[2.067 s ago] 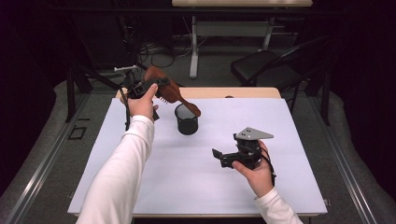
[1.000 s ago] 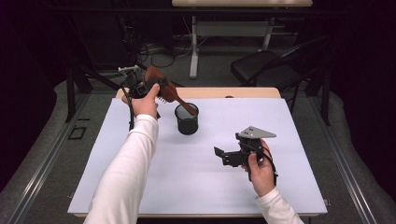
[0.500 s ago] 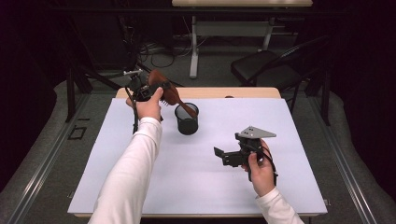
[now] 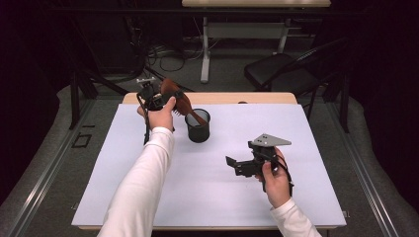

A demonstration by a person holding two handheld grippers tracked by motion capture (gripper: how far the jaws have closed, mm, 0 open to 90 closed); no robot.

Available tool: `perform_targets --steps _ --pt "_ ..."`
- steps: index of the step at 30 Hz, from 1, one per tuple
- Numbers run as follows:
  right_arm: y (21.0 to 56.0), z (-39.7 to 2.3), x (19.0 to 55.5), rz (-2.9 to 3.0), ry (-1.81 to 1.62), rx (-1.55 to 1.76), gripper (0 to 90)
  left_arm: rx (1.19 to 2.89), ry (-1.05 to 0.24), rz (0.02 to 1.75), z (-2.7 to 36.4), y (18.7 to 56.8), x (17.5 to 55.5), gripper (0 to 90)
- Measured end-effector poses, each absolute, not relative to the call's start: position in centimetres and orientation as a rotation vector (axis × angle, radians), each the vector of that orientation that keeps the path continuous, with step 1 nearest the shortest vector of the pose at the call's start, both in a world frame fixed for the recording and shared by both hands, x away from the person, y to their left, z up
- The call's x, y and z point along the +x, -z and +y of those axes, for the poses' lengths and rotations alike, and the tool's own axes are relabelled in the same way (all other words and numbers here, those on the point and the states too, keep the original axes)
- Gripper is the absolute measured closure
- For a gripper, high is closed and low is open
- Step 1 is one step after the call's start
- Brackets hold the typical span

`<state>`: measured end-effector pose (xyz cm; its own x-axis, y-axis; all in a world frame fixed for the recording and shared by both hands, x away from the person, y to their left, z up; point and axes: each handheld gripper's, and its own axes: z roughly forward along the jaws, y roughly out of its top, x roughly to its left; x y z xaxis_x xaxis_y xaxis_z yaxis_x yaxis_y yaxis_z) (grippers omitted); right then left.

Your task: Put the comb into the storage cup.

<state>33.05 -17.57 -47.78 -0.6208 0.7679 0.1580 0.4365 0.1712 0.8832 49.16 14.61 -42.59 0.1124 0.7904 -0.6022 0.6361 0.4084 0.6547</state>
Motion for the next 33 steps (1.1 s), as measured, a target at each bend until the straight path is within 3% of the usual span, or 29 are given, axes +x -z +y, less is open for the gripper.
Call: perform_targets --steps 33 --pt "47.9 -17.4 33.1 2.144 -1.422 1.147 0.0 1.333 -0.181 1.610 14.0 44.7 49.4 47.8"
